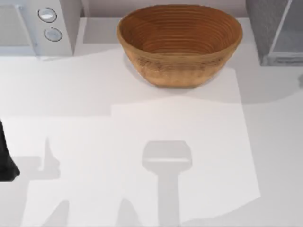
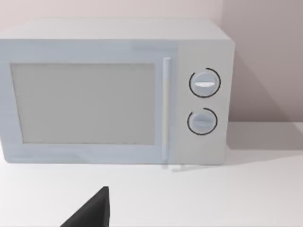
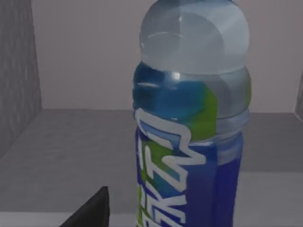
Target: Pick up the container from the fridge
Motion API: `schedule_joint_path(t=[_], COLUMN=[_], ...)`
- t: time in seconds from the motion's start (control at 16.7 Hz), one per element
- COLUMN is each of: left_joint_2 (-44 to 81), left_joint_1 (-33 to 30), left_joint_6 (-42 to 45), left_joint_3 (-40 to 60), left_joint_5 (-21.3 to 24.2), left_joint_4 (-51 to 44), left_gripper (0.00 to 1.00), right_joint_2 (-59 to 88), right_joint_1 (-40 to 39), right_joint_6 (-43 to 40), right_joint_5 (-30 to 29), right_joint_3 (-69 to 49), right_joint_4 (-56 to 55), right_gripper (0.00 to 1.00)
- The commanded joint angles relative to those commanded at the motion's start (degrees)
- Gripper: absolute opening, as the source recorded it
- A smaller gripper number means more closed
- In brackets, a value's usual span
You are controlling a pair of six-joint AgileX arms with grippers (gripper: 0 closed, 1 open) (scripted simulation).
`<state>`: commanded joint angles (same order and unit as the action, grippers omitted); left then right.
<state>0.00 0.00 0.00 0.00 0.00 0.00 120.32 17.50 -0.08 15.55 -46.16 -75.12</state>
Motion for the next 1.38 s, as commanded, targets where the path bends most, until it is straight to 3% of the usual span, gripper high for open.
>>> schedule_joint_path(t=[0.24,0.6,1.02,1.32,1.38], left_joint_2=[0.0,0.0,0.0,0.0,0.0], left_joint_1=[0.0,0.0,0.0,0.0,0.0], left_joint_6=[0.0,0.0,0.0,0.0,0.0], left_joint_3=[0.0,0.0,0.0,0.0,0.0], left_joint_5=[0.0,0.0,0.0,0.0,0.0], left_joint_4=[0.0,0.0,0.0,0.0,0.0], left_gripper=[1.00,1.00,1.00,1.00,1.00], right_joint_2=[2.5,2.9,9.9,10.4,10.4], right_joint_1=[-2.8,-2.7,-4.4,-4.6,-4.6], right_joint_6=[-0.1,-0.1,-0.2,-0.2,-0.2], right_joint_5=[-2.9,-2.8,-4.6,-4.8,-4.8], right_joint_3=[-5.6,-6.4,-20.7,-21.8,-21.8], right_joint_4=[4.0,4.4,11.5,12.3,12.3], right_gripper=[1.00,1.00,1.00,1.00,0.92])
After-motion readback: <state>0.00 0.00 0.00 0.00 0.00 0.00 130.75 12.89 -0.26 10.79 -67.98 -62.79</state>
